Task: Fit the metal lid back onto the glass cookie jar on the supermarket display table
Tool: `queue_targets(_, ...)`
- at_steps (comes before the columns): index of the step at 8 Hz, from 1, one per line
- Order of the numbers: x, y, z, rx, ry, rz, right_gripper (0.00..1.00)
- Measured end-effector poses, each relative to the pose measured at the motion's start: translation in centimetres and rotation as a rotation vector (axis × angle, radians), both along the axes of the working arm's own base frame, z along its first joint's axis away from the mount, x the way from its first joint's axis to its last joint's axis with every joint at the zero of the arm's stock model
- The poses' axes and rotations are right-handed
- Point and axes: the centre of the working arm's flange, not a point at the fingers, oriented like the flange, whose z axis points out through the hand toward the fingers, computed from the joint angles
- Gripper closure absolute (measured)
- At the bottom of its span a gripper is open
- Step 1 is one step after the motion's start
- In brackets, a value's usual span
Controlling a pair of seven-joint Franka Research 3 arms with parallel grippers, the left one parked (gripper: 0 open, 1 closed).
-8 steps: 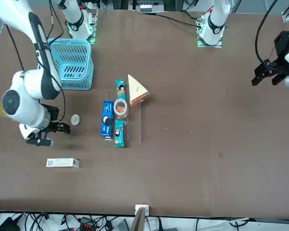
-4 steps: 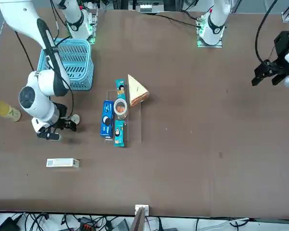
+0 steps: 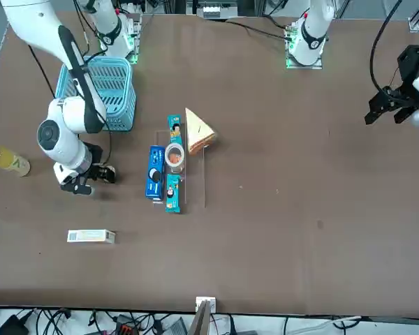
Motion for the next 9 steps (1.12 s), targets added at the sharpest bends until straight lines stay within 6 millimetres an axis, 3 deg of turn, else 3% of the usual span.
queue_targets(6,-1.9,-0.2,-1.9,-0.001,0.019,-0.002,0.05)
queue_targets(9,-1.9,-0.3,-1.9,-0.001,0.019,-0.003,0.19)
